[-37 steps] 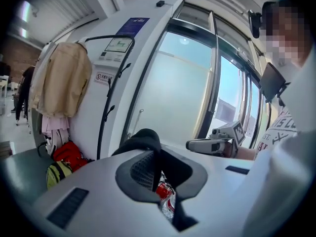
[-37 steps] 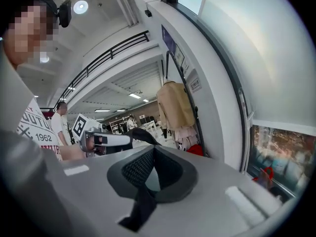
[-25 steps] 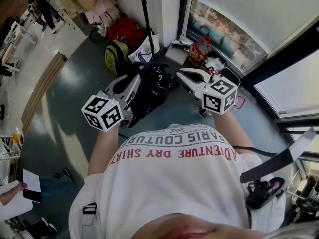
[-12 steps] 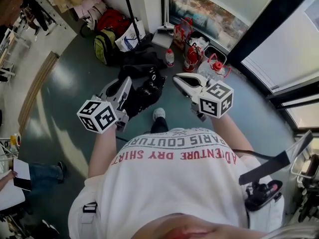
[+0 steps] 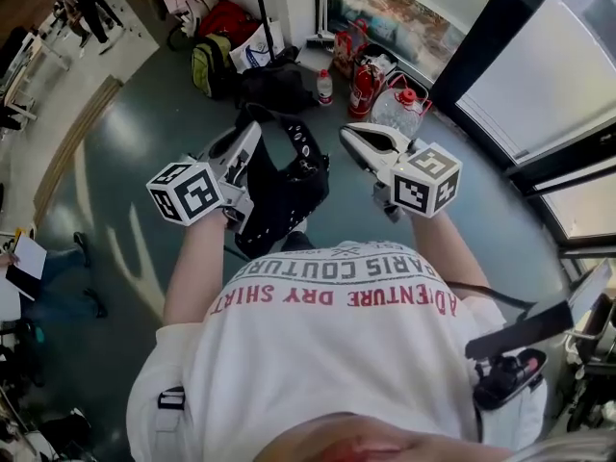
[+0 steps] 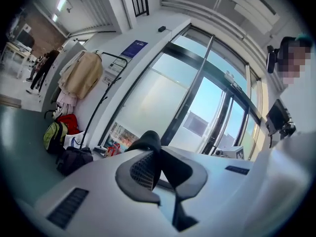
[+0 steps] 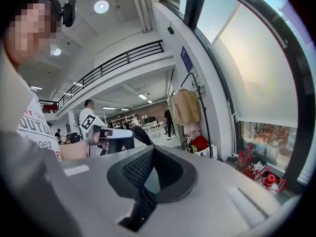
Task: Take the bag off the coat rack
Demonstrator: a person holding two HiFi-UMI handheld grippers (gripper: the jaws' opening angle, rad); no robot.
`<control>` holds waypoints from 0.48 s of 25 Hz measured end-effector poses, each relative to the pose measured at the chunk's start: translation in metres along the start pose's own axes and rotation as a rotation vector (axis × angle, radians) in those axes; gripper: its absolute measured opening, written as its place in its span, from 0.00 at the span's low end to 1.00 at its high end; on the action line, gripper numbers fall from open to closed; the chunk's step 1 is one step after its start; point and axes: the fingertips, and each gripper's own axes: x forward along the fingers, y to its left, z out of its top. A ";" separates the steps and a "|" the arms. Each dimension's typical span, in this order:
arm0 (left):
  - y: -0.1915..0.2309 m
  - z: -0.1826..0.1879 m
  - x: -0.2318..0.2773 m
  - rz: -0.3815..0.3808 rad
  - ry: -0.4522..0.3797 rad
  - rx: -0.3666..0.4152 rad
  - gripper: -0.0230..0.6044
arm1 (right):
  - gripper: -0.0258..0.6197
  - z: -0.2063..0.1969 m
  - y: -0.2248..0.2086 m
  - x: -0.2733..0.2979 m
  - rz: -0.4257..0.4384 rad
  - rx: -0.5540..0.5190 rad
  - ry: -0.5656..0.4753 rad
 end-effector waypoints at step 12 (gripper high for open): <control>-0.077 -0.043 -0.075 -0.045 0.053 0.108 0.06 | 0.04 -0.026 0.077 -0.034 0.028 -0.018 0.010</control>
